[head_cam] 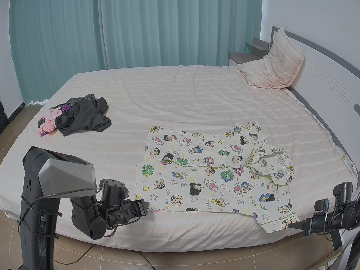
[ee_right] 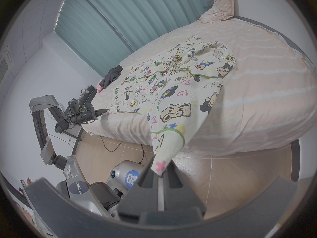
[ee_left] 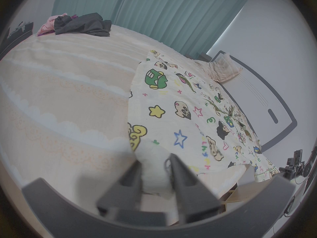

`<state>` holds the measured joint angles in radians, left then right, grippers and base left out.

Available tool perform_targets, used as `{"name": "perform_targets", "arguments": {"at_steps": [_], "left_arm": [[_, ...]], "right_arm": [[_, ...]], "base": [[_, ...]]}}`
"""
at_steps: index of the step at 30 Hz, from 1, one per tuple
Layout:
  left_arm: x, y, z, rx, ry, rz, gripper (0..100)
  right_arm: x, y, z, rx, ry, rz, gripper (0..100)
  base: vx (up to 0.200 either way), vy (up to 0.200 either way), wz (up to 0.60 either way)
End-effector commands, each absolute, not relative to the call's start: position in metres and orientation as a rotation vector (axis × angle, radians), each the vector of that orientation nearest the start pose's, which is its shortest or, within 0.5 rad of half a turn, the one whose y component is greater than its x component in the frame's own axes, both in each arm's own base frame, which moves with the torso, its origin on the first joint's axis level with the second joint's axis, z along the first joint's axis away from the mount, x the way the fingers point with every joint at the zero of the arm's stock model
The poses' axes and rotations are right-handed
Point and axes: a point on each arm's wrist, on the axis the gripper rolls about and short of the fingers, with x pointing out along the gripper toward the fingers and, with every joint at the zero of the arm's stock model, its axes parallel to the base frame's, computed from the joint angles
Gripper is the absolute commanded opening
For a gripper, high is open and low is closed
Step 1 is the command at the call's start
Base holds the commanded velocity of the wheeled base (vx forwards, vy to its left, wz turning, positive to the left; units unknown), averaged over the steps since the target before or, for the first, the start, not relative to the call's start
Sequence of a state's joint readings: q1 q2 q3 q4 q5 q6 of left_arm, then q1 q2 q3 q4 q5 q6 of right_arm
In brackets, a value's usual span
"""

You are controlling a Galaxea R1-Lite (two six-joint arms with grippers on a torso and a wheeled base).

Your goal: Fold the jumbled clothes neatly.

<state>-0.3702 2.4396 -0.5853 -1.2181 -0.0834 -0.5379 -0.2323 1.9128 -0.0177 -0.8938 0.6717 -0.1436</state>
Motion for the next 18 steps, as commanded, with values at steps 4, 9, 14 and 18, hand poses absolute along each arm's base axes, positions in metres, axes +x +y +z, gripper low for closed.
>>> {"name": "perform_targets", "arguments": {"at_steps": [4,9,14,18], "left_arm": [[0.313,-0.122,-0.059,-0.410,0.729,-0.221,0],[0.307,-0.119,-0.055,-0.399,0.728,-0.195,0],[0.293,-0.116,-0.047,-0.393,0.746,-0.198,0],[0.285,-0.114,-0.039,-0.390,0.745,-0.201,0]], "right_arm": [[0.163,-0.025,0.010,0.317,0.887,0.462,0],[0.162,-0.025,0.011,0.319,0.890,0.457,0],[0.156,-0.024,0.012,0.322,0.918,0.463,0],[0.151,-0.022,0.014,0.303,0.936,0.480,0]], "base": [[0.000,0.000,0.00],[0.000,0.000,0.00],[0.000,0.000,0.00],[0.000,0.000,0.00]]}}
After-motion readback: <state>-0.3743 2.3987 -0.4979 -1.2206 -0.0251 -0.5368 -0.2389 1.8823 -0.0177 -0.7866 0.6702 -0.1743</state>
